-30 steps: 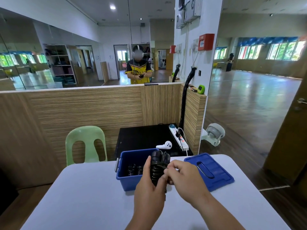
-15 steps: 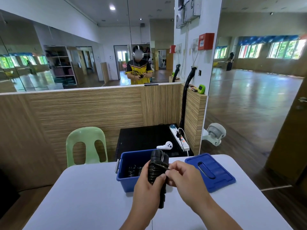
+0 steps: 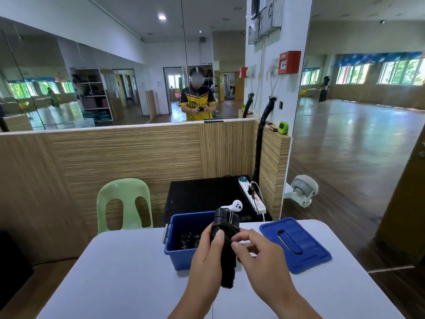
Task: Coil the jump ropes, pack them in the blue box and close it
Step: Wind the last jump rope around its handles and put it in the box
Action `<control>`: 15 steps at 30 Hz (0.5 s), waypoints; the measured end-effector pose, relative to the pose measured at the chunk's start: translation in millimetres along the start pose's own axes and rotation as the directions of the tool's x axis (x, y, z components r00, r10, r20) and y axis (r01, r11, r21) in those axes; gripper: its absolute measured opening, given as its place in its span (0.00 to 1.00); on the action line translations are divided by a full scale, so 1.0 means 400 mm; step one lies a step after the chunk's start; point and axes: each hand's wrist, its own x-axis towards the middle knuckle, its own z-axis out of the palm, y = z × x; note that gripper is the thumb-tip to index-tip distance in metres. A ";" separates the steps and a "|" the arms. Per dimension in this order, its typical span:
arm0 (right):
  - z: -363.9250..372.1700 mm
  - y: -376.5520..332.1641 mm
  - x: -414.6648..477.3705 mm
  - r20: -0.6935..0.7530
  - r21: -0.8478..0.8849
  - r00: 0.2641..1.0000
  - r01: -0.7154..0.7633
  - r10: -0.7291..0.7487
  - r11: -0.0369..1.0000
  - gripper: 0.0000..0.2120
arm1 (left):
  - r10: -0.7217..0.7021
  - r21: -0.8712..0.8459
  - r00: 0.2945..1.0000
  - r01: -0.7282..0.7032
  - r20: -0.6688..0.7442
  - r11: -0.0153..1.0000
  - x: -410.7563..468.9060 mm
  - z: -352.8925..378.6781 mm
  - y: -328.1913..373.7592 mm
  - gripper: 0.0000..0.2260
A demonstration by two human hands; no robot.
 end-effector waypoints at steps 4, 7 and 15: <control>0.003 0.012 -0.004 0.013 -0.008 1.000 0.021 -0.020 1.000 0.10 | 0.052 0.037 0.998 -0.051 -0.032 0.998 -0.006 0.000 -0.009 0.09; 0.003 0.021 -0.002 -0.044 0.120 0.995 -0.078 0.084 0.990 0.12 | 0.043 0.023 0.997 -0.041 -0.065 0.999 -0.006 0.005 -0.007 0.08; -0.014 0.047 0.023 0.173 0.329 0.924 -0.380 0.341 0.865 0.06 | 0.056 0.079 0.998 -0.054 -0.027 0.995 -0.015 0.031 -0.021 0.11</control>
